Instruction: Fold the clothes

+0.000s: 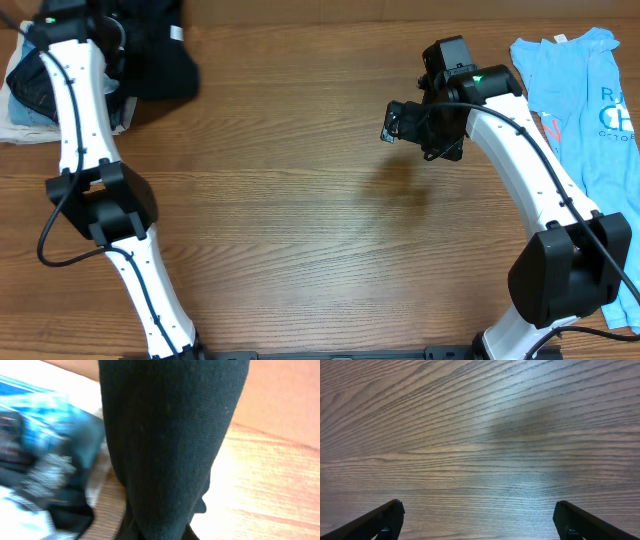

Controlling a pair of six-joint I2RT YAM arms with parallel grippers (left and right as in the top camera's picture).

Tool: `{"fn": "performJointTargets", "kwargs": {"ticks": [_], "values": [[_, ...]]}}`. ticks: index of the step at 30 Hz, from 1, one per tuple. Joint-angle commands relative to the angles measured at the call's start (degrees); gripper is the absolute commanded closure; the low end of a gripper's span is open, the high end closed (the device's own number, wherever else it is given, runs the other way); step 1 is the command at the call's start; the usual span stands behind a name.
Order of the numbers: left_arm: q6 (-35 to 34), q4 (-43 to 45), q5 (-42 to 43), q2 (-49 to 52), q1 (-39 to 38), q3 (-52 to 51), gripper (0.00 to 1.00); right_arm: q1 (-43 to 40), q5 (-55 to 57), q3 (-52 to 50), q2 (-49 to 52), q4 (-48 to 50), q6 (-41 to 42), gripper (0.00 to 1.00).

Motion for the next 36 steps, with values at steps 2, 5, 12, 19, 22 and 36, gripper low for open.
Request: {"fn": "performJointTargets", "kwargs": {"ticks": [2,5,12,19,22,36], "values": [[0.90,-0.79,-0.39,0.04,3.85,2.43,0.96,0.02,0.35,-0.24,-0.13,-0.50,0.52,0.00],[-0.22,-1.07,-0.33,0.07,6.67,2.38,0.96,0.04,0.35,-0.24,-0.13,-0.87,0.52,0.00],[-1.16,-1.75,-0.11,0.07,14.03,2.38,0.95,0.04,0.31,-0.24,-0.13,-0.90,0.72,0.00],[-3.85,-2.14,0.11,0.11,17.81,2.36,0.94,0.04,0.11,-0.24,-0.13,-0.94,0.74,0.00],[-4.31,-1.92,-0.15,0.20,18.23,1.73,0.94,0.04,0.11,-0.24,-0.13,-1.09,0.74,0.00],[-12.63,-1.27,-7.58,6.32,18.27,-1.11,0.87,0.09,0.13,-0.24,-0.13,-2.54,0.72,0.00]]}}
